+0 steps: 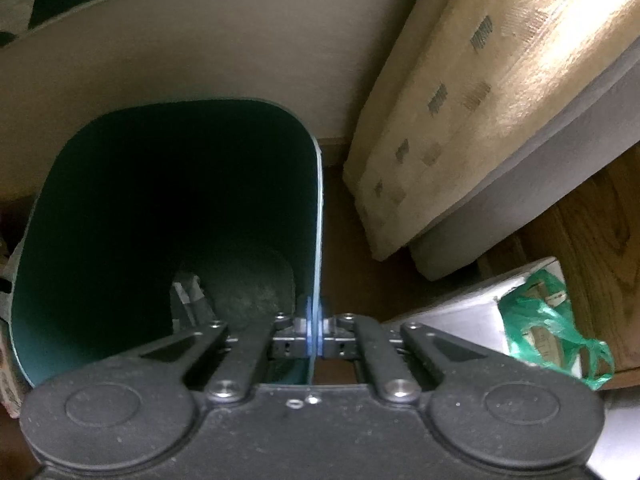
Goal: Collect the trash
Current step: 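Grasp the clear bubble-wrap sheet from the floor with the left tool, then carry the bubble-wrap sheet into the green bin and open the left tool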
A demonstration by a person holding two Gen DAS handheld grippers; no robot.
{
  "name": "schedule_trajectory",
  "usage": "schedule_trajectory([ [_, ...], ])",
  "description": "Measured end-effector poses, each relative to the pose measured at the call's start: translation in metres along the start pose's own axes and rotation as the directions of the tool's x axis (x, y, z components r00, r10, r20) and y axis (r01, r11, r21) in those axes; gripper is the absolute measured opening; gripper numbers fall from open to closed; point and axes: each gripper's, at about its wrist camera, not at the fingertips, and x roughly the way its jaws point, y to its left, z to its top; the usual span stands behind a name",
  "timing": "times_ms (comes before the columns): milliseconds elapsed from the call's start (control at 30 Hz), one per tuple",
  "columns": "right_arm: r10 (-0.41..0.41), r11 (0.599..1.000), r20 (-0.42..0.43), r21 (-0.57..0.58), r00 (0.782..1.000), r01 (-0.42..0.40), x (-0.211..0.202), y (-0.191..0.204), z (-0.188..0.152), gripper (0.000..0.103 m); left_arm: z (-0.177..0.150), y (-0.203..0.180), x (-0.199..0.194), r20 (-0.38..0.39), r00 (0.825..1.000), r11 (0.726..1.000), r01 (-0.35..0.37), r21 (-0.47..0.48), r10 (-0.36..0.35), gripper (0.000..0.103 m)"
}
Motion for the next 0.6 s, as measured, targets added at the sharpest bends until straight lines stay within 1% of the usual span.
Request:
schedule_trajectory([
  [100,0.022,1.0,0.025,0.003,0.999,-0.022,-0.004,0.008,0.002,0.002,-0.005,0.0,-0.047,0.062,0.997,0.999,0.043,-0.01,-0.042,0.004],
  [167,0.037,0.999,0.046,0.002,0.998,-0.037,-0.007,0.013,0.006,0.002,-0.007,-0.003,-0.083,0.114,0.99,0.996,0.084,-0.016,-0.082,0.004],
  [200,0.04,0.999,0.055,-0.003,0.998,-0.04,-0.009,0.017,0.006,0.003,-0.005,-0.009,-0.093,0.139,0.985,0.995,0.101,-0.017,-0.098,0.004],
  [267,0.054,0.999,0.079,-0.012,0.995,-0.053,-0.014,0.025,0.01,0.004,-0.006,-0.017,-0.129,0.199,0.973,0.992,0.122,-0.009,-0.118,0.004],
  [367,0.068,0.996,0.114,-0.058,0.991,-0.062,-0.02,0.038,0.012,0.005,0.006,-0.029,-0.178,0.3,0.945,0.991,0.126,0.034,-0.13,0.004],
  [433,0.075,0.994,0.131,-0.089,0.989,-0.063,-0.023,0.046,0.013,0.005,0.012,-0.039,-0.198,0.339,0.926,0.986,0.155,0.055,-0.164,0.004],
  [533,0.074,0.993,0.152,-0.105,0.986,-0.059,-0.025,0.053,0.014,0.006,0.022,-0.059,-0.209,0.349,0.91,0.975,0.206,0.084,-0.222,0.004],
  [600,0.067,0.992,0.162,-0.116,0.984,-0.048,-0.025,0.058,0.015,0.006,0.028,-0.079,-0.211,0.352,0.904,0.97,0.216,0.108,-0.241,0.004],
])
